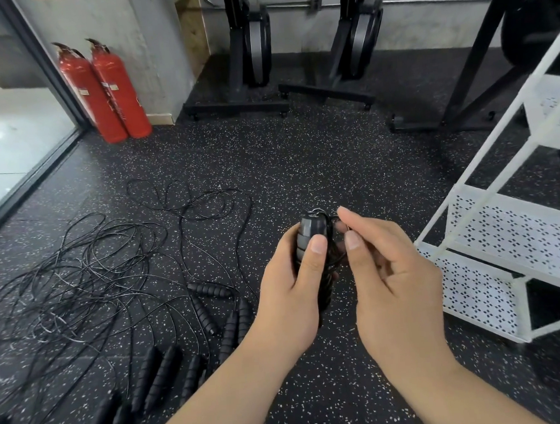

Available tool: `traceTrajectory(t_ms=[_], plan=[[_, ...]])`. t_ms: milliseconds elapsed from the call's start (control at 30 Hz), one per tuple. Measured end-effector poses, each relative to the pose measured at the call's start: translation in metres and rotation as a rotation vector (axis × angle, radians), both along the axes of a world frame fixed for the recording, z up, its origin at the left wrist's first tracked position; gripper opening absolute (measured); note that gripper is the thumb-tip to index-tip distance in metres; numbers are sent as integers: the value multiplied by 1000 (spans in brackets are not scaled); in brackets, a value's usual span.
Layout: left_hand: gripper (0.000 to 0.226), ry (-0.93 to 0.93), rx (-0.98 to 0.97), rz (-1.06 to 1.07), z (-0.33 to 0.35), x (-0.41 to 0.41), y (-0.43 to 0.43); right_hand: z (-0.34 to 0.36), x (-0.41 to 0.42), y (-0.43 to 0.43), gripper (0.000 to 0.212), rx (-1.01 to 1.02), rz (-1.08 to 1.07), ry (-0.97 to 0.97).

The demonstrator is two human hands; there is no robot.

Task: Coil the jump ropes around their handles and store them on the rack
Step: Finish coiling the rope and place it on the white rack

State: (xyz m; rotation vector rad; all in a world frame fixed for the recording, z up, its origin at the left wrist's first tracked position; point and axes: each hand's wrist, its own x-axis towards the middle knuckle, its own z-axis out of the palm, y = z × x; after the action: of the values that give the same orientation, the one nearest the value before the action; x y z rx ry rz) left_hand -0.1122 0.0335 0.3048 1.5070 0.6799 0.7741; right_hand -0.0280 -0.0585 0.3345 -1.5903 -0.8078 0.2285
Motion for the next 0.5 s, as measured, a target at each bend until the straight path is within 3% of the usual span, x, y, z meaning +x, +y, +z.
traceTrajectory(t_ms=[500], plan=[[50, 7, -7, -44, -6, -1, 1, 2, 10, 3, 26, 35, 78, 327]])
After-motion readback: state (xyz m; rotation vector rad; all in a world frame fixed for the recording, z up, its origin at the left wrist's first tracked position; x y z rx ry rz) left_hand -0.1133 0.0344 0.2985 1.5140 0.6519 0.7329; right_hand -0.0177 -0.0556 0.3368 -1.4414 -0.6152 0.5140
